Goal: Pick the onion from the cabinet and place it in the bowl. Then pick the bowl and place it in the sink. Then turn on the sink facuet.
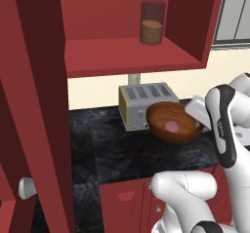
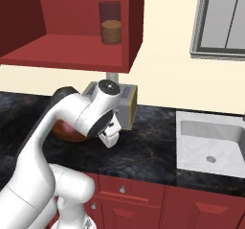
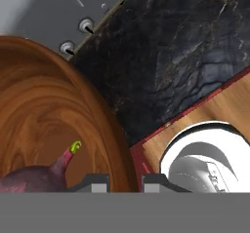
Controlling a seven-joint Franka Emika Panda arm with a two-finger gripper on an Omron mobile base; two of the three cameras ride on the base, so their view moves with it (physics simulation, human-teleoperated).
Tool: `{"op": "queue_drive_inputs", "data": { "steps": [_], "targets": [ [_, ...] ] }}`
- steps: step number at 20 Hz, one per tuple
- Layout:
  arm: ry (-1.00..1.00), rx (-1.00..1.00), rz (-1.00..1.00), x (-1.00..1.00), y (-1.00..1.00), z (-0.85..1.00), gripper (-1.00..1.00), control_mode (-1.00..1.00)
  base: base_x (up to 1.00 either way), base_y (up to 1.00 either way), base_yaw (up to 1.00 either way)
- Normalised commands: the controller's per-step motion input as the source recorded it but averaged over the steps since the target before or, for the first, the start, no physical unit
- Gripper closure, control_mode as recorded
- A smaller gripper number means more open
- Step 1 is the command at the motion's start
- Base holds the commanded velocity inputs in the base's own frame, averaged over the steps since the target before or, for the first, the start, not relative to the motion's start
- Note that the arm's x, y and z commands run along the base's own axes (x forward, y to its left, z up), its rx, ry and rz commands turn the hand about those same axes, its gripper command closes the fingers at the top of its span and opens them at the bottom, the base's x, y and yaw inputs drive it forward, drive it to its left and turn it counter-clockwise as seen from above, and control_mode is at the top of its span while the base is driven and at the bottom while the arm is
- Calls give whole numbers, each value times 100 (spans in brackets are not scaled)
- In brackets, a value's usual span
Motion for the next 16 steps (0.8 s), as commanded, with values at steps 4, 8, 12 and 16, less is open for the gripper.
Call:
{"op": "queue_drive_inputs", "data": {
  "steps": [4, 8, 12, 16],
  "targets": [
    [-2, 0, -13, -58, -21, 74, 100, -100, 0, 0, 0],
    [1, 0, -2, -30, -13, 65, 100, -100, 0, 0, 0],
    [2, 0, 0, -33, -4, 48, 100, -100, 0, 0, 0],
    [0, 0, 0, -31, 0, 7, 100, -100, 0, 0, 0]
  ]
}}
